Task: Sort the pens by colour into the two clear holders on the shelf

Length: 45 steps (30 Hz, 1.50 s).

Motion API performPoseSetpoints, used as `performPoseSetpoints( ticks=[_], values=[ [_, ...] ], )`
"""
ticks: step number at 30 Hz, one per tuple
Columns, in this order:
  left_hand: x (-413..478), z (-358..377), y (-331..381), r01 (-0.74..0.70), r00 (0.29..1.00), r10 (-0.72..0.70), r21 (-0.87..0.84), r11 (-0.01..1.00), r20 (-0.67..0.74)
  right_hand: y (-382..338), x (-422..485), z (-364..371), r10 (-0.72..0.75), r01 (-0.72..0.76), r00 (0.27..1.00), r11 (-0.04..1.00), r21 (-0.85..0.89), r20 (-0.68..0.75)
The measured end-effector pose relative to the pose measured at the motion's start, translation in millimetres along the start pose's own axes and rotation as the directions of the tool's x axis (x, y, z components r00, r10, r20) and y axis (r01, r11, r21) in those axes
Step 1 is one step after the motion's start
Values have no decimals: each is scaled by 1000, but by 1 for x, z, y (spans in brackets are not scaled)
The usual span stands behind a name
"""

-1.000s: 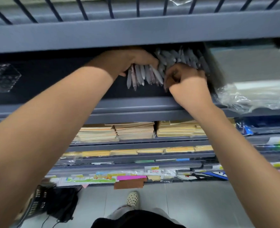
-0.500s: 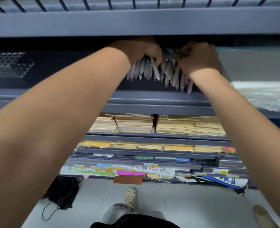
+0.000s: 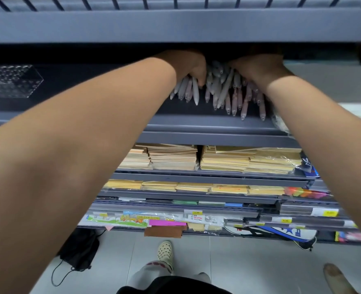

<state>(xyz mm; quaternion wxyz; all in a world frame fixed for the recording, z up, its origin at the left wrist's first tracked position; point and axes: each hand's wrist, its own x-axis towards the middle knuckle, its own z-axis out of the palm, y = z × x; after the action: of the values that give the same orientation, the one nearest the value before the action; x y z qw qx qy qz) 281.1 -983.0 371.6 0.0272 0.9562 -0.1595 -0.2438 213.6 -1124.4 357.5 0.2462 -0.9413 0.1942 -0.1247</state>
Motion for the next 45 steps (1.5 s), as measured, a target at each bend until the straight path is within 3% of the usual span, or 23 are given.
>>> performPoseSetpoints(
  ticks=[8, 12, 17, 22, 25, 29, 33, 36, 40, 45],
  values=[
    [-3, -8, -10, 7, 998, -9, 27, 1000, 61, -3, 4, 4, 97, -109, 993, 975, 191, 68],
    [-6, -4, -10, -14, 998, 7, 122, 992, 57, -1, 2, 7, 62, -49, 997, 962, 267, -41],
    [-10, -1, -20, -4, 998, -6, 162, 987, 58, 3, -1, 7, -10, 60, 979, 969, 238, -205],
    [-22, -8, -35, 79, 986, -96, 123, 989, 138, 1, -9, 3, -7, 99, 973, 917, 386, -231],
    [-16, -1, -41, -32, 992, 34, 19, 999, -123, -2, -14, 1, 99, 59, 964, 824, 563, -246],
    [-12, -4, -38, 48, 998, -50, -61, 997, -41, -2, -19, 2, 225, 72, 932, 654, 753, -285],
    [-4, -8, -53, 57, 998, -58, -235, 970, 4, 4, -20, 2, 197, 69, 937, 706, 705, -289],
    [-8, -9, -68, 98, 995, -80, -363, 927, 65, 2, -24, 8, 259, 2, 944, 618, 787, -205],
    [-16, -4, -92, 23, 1000, -24, -493, 870, 4, -2, -30, 12, 264, -30, 948, 632, 774, -179],
    [-21, 6, -113, 9, 999, 23, -707, 708, 35, -5, -46, 12, 275, -52, 949, 613, 788, -151]
  ],
)
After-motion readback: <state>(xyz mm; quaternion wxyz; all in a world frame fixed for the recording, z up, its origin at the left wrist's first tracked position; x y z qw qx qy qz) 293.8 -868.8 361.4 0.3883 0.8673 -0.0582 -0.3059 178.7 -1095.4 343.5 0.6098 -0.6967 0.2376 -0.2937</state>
